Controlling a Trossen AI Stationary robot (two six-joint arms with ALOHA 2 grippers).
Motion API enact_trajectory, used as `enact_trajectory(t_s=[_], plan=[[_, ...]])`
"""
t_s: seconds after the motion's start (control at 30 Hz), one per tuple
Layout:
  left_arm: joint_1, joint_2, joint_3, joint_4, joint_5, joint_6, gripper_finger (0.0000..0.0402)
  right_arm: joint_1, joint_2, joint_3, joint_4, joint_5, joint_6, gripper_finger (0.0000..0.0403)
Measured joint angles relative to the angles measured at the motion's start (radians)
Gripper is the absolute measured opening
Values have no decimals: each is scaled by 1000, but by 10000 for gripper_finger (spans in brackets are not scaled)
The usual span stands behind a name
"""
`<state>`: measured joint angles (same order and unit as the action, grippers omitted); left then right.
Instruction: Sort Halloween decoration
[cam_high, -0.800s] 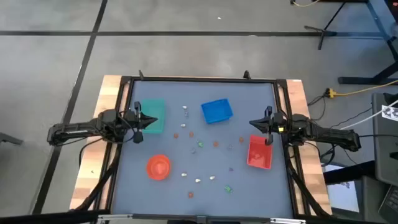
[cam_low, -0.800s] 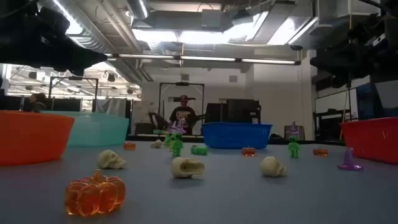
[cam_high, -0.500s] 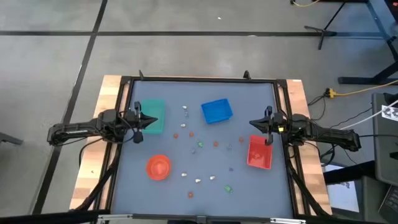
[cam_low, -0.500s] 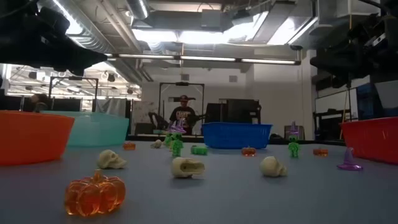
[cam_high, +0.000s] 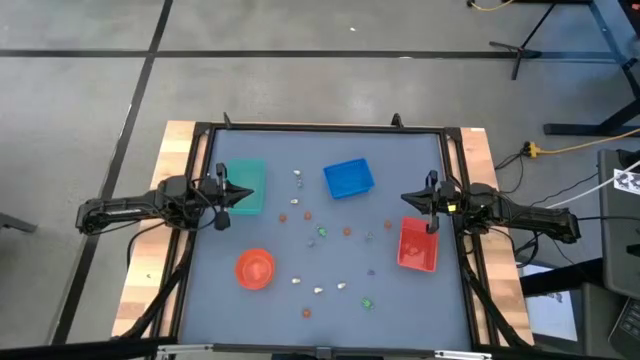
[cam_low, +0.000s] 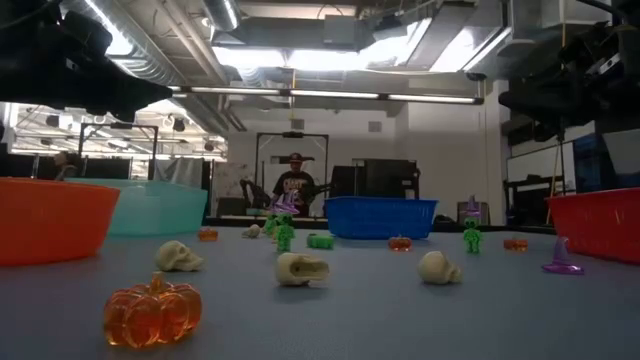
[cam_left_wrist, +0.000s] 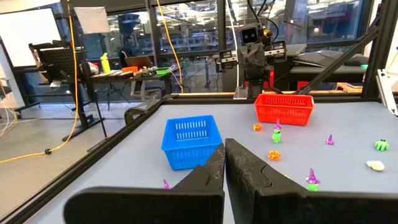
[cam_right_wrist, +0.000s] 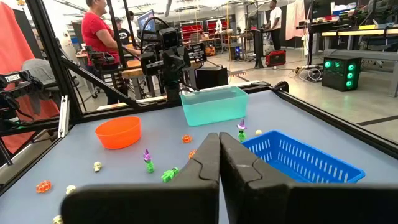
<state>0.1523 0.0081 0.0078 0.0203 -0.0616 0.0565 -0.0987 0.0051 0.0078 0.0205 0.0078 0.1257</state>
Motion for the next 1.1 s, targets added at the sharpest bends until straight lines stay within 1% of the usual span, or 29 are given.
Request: enact_trajectory(t_s=[0.53,0.7,1.1], plan=[[0,0,0,0,0,1,0,0,0,0,0,0,0,1],[0,0,0,0,-6,85,0,0,0,0,0,0,0,1],[0,0,0,0,-6,86,0,0,0,0,30,1,0,1]])
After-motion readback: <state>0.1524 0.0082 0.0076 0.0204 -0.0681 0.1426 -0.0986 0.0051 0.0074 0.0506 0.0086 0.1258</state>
